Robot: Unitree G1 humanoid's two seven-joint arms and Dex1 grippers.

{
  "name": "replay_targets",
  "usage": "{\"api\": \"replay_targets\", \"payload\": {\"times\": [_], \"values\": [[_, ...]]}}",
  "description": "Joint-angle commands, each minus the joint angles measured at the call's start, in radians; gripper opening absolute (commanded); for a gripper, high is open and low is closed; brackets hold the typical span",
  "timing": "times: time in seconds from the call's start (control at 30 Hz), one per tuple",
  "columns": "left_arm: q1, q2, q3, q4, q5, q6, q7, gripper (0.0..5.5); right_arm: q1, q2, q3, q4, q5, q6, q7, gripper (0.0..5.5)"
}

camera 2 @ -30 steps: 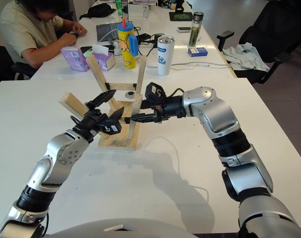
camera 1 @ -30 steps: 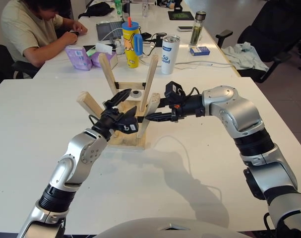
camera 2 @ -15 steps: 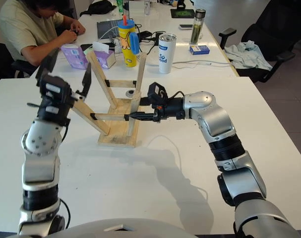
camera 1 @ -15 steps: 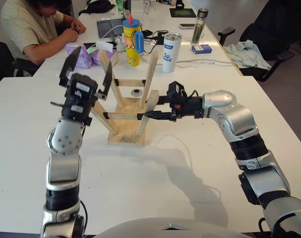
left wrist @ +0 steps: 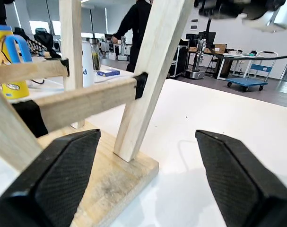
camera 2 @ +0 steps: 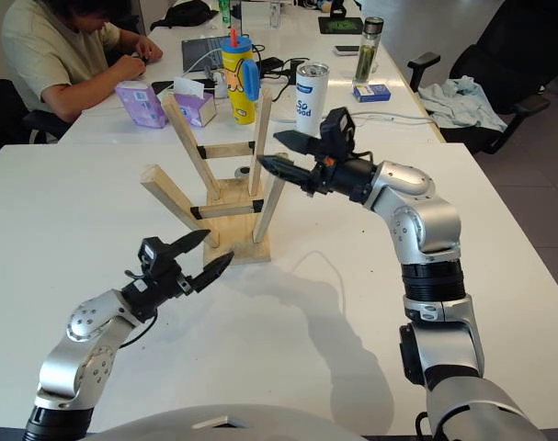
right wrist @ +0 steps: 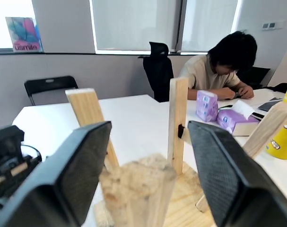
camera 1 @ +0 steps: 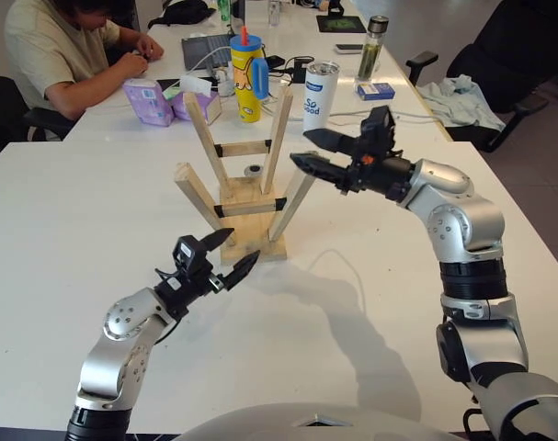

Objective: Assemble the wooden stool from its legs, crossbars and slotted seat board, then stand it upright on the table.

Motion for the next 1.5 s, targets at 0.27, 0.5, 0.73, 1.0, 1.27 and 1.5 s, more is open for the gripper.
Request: {"api": "replay_targets", "payload": {"times": [0.27,0.5,0.73,1.0,1.27,1.5], "values": [[-0.077,-0.021,-0.083,0.266,0.188,-0.067,0.075,3.74,-0.303,0.136,-0.229,-0.060,0.311,0.017,-0.291,3.00],[-0.041,-0.006,-0.096,0.272,0.196,-0.051,0.051,3.74,0.217,0.204,0.343,0.171,-0.175,0.056,-0.469,3.00],[-0.052,-0.037,-0.076,0.279,0.183,-0.077,0.076,3.74,0.057,0.206,0.122,0.112,-0.160,-0.180,-0.530,3.00],[0.168,-0.035,0.018,0.016,0.142,-0.290,0.088,3.74,0.144,0.226,-0.097,-0.107,-0.099,-0.185,-0.694,3.00],[0.202,-0.162,0.366,-0.020,0.116,-0.231,0.502,3.74,0.456,0.250,-0.029,-0.267,-0.251,-0.079,-0.860,3.00],[-0.141,-0.138,0.214,-0.055,0.231,0.022,0.605,3.74,0.373,0.312,0.150,-0.316,-0.260,-0.027,-0.793,3.00]]}}
